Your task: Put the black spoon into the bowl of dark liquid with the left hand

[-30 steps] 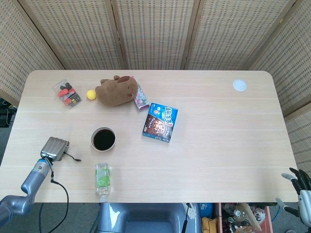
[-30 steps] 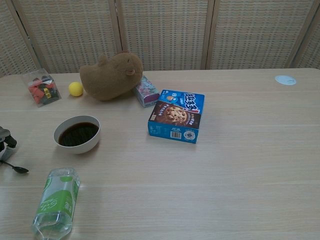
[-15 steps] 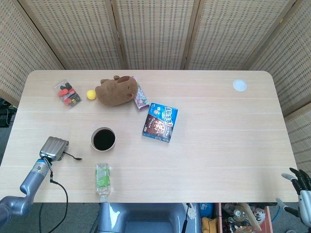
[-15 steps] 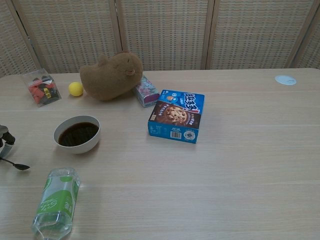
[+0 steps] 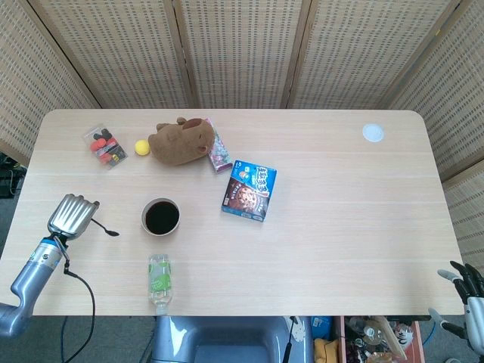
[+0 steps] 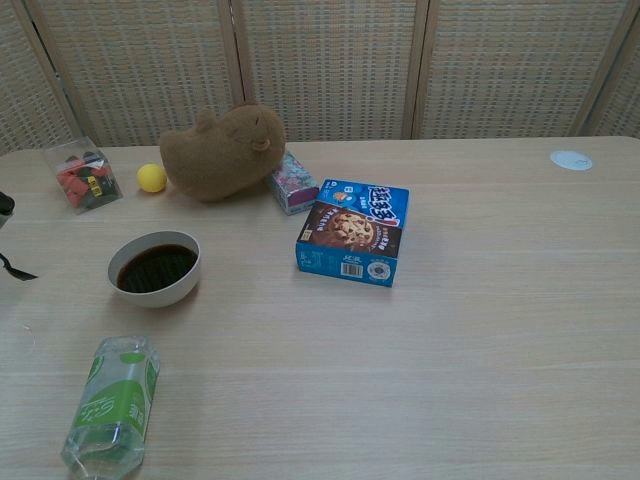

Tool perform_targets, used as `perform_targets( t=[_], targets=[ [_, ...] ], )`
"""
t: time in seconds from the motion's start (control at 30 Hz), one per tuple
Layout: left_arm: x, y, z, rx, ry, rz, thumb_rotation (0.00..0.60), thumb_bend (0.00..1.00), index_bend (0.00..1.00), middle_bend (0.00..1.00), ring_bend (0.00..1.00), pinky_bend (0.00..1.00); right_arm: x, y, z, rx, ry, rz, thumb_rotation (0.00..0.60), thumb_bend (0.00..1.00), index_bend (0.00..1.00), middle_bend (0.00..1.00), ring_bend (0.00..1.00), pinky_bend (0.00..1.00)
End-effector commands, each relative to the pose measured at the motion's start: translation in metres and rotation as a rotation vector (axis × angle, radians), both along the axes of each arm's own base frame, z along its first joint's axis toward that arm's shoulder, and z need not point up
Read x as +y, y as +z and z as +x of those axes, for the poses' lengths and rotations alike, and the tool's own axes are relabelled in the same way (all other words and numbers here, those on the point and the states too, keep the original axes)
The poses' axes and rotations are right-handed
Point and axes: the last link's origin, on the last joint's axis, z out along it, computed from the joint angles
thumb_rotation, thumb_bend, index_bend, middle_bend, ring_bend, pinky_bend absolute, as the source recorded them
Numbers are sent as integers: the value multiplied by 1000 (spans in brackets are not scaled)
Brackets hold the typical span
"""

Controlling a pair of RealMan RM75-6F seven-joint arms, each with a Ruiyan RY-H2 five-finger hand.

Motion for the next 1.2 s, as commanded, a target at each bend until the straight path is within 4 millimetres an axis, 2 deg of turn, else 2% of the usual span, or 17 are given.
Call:
perform_targets(
  t=[0.03, 0.3, 0.53, 0.87, 1.2],
  targets=[
    [3, 13, 18, 66, -103, 15, 600, 410, 657, 789, 577, 635, 0, 0, 0, -4, 4, -3, 600, 299, 292, 230, 113, 206],
    [14, 14, 48, 281, -303, 4, 600, 411, 666, 789, 576, 635, 3, 1, -2, -17, 7, -20, 600, 299, 292, 230, 113, 206],
    [27, 8, 67, 421, -394, -19, 600, 411, 670, 789, 577, 627, 6, 1, -4, -27, -1, -28, 600, 299, 292, 230, 113, 206],
    [44, -14, 94, 579, -506, -36, 600, 410, 678, 789, 576, 625, 8, 0, -8, -36, -8, -34, 600, 300, 292, 230, 113, 206],
    [54, -46, 117, 683, -596, -39, 600, 411, 686, 789, 576, 625, 11, 2, -11, -41, -21, -44, 600, 299, 292, 230, 113, 206]
  ],
)
